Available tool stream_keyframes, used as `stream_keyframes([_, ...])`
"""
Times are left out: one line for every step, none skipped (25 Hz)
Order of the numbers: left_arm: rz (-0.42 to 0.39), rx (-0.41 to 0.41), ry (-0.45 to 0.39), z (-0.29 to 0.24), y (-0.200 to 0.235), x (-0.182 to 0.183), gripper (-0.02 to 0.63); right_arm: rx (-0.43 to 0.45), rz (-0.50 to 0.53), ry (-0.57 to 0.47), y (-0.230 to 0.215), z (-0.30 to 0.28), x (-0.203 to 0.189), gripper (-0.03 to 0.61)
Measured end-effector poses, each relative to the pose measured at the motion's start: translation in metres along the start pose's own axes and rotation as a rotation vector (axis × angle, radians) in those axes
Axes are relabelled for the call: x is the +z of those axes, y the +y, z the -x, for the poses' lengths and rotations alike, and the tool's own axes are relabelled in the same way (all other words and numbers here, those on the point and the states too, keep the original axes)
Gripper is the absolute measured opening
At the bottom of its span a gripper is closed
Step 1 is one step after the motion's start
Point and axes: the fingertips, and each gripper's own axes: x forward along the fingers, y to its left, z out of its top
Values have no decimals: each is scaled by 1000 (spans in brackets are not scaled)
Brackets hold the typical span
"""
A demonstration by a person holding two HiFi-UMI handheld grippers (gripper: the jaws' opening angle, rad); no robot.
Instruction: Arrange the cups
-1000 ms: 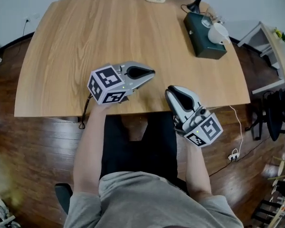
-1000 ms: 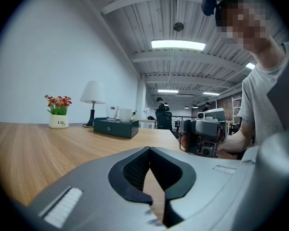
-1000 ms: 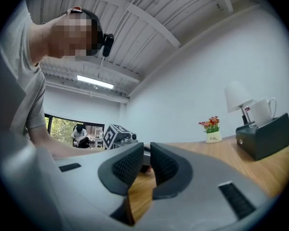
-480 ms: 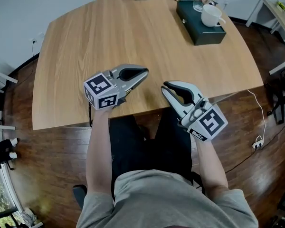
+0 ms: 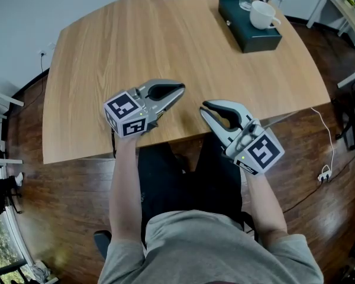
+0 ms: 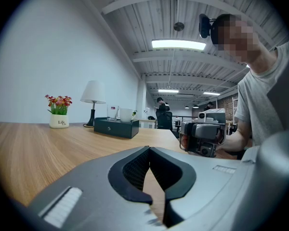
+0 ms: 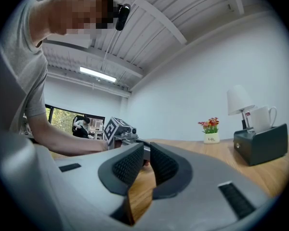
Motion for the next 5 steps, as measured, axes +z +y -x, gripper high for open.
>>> stream_keyframes([0,-1,0,0,0,0,11,0,3,-1,0,0,0,41])
stream_keyframes([-1,-1,1,0,0,-1,11,0,9,-4,0,0,-1,41])
stream_keyframes([-2,-2,1,0,0,-1,11,-1,13,-6,0,0,-1,41])
stream_keyframes([-2,-2,1,0,0,-2,11,-1,16,-7,0,0,-2,41])
stream_keyframes([-3,-3,1,0,0,-2,10,-1,20,-7,0,-1,-3,41])
